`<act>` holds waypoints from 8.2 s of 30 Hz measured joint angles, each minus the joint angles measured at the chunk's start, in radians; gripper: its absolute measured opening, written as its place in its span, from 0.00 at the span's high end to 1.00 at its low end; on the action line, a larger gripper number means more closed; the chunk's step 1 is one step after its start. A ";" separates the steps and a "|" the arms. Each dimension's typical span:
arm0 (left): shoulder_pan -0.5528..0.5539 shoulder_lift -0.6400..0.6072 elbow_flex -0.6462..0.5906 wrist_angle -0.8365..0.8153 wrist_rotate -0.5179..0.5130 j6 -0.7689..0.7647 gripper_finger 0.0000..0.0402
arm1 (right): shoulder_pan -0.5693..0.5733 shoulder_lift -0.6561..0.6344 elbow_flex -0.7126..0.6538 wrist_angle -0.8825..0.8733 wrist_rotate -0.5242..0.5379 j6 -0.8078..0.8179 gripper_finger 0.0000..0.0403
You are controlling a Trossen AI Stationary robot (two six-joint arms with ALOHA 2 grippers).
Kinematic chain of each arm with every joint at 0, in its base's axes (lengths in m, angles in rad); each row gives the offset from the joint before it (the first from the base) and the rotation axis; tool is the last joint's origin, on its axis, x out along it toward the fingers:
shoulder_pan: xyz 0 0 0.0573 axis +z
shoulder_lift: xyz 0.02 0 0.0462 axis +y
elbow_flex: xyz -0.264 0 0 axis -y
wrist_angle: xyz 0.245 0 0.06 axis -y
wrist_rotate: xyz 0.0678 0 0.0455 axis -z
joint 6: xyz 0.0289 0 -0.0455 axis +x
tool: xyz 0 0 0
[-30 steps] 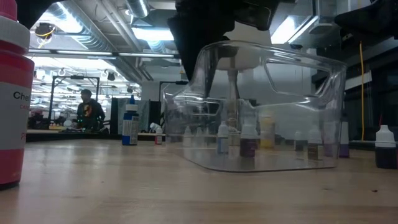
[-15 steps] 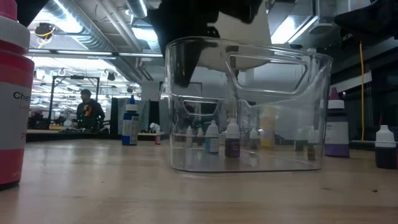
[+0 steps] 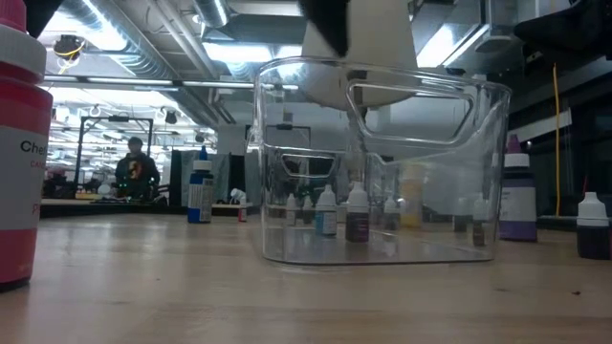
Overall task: Pick & Place food coloring
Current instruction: Put the small brown food coloring bottle into the transparent bin
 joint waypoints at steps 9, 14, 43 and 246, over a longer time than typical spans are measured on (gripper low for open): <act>0.071 -0.037 0.000 0.117 0.073 -0.018 0.74 | 0.000 0.000 0.000 0.010 -0.035 0.000 0.96; 0.048 -0.077 0.026 0.154 0.015 -0.024 0.74 | 0.000 0.044 0.022 -0.004 -0.080 0.000 0.96; -0.332 -1.058 -1.219 1.117 -0.593 -0.291 0.74 | 0.024 0.899 0.461 -0.289 -0.188 -0.388 0.75; -0.122 -1.549 -1.292 0.876 -0.094 0.151 0.74 | 0.110 2.103 1.323 -0.653 0.000 -0.027 0.79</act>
